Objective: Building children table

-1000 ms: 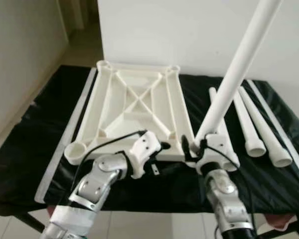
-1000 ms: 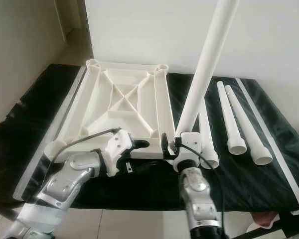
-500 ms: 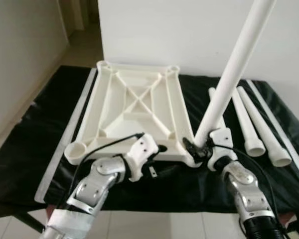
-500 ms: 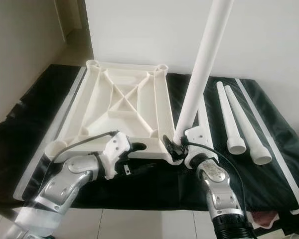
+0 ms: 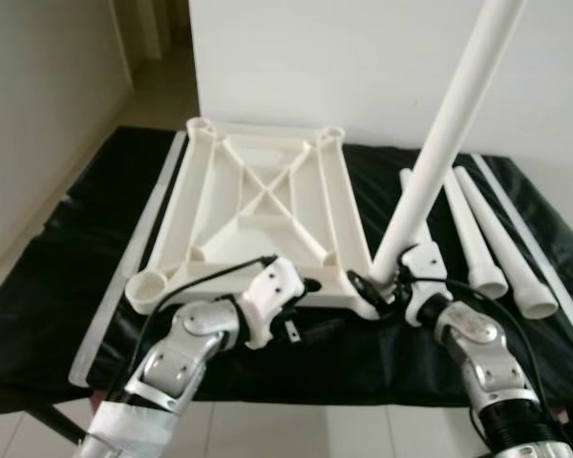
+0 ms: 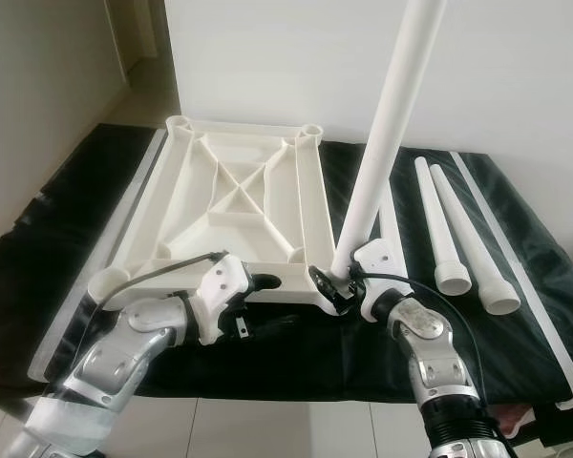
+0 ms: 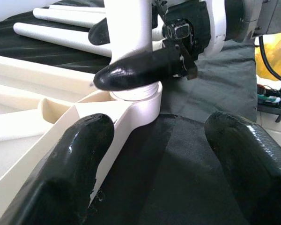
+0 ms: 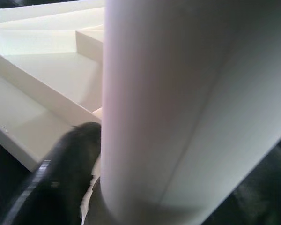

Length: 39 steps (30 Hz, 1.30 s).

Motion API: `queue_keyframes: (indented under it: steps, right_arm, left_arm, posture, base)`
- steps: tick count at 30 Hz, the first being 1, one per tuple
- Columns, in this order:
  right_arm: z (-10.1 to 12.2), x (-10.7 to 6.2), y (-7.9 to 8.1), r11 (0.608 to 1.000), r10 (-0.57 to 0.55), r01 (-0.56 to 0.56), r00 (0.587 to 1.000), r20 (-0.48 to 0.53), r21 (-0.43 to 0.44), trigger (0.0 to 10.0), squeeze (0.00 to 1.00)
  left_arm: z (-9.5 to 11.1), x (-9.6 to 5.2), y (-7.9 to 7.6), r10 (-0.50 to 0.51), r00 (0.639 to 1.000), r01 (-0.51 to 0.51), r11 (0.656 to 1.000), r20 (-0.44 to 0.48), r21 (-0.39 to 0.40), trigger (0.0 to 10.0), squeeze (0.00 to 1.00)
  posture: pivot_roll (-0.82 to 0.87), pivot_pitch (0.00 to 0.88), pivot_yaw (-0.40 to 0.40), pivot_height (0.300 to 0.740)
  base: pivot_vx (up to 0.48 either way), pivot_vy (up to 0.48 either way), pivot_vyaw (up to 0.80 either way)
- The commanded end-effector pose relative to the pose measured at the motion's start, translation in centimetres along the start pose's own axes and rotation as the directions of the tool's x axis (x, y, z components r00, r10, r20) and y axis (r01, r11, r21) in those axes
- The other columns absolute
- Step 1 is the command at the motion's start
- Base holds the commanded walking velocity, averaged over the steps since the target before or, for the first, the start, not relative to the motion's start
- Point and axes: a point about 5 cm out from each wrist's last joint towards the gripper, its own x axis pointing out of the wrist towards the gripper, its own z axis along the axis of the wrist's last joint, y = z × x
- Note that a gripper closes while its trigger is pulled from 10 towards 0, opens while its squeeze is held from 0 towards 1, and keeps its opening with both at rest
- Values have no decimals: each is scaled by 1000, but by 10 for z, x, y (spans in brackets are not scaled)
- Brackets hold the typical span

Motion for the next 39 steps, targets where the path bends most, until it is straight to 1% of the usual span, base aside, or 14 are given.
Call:
queue_keyframes:
  steps: [1,13,14,15,21,23,24,29,31,32,35,37,38,39]
  right_arm:
    - [0,-1,-5,1000,2,-2,1000,7,2,0,0]
    - [-9,-4,-1,998,-2,2,1000,1,56,0,0]
    - [-10,-4,0,998,-8,8,1000,-1,66,2078,0]
    - [-11,-5,0,997,-16,16,1000,-3,74,10000,0]
    - [-14,-4,3,992,-44,44,999,-1,118,10000,0]
    - [-16,-3,7,984,-91,89,996,2,152,10000,0]
    - [-16,-3,7,984,-91,89,996,2,152,10000,0]
    - [-18,-2,13,963,-193,192,981,-13,187,10000,0]
    - [-19,1,20,934,-284,285,958,-35,218,10000,0]
    - [-19,1,20,934,-284,285,958,-35,218,10000,0]
    - [-19,4,29,889,-387,392,919,-72,237,10000,0]
    - [-19,5,33,878,-406,412,911,-74,245,10000,0]
    - [-15,7,41,817,-505,506,860,-81,278,10000,0]
    - [-15,7,41,817,-505,506,860,-81,278,10000,0]
  left_arm:
    - [-4,1,-1,11,1000,-11,1000,-21,0,10000,0]
    - [-3,1,0,11,1000,-11,1000,-21,7,10000,0]
    - [-3,1,0,11,1000,-11,1000,-21,8,10000,0]
    - [-3,1,0,11,1000,-11,1000,-21,8,10000,0]
    - [-2,1,0,11,1000,-11,1000,-21,10,10000,0]
    - [-2,0,0,12,1000,-12,1000,-20,9,10000,0]
    - [-2,0,0,12,1000,-12,1000,-20,9,10000,0]
    - [-3,0,0,13,1000,-13,1000,-20,7,10000,0]
    - [-3,0,-1,11,1000,-11,1000,-20,7,10000,0]
    - [-3,0,-1,11,1000,-11,1000,-20,7,10000,0]
    - [-3,1,-1,10,1000,-10,1000,-19,8,10000,0]
    - [-3,2,-1,10,1000,-9,1000,-18,9,10000,0]
    - [-3,3,-2,7,1000,-7,1000,-14,10,10000,0]
    - [-3,3,-2,7,1000,-7,1000,-14,10,10000,0]
  posture:
    - [17,0,-47,740]
    - [13,0,-44,740]
    - [13,0,-44,740]
    - [13,0,-44,740]
    - [14,0,-43,740]
    - [17,0,-47,740]
    - [17,0,-47,740]
    - [20,0,-51,740]
    - [19,0,-55,740]
    - [19,0,-55,740]
    - [16,0,-59,740]
    - [16,0,-59,740]
    - [13,0,-62,740]
    - [13,0,-62,740]
  base:
    - [0,0,0]
    - [0,0,0]
    - [0,0,0]
    - [0,0,0]
    - [0,0,0]
    - [0,0,0]
    - [0,0,0]
    - [0,0,0]
    - [0,0,0]
    - [0,0,0]
    - [0,0,0]
    - [0,0,0]
    - [0,0,0]
    - [0,0,0]
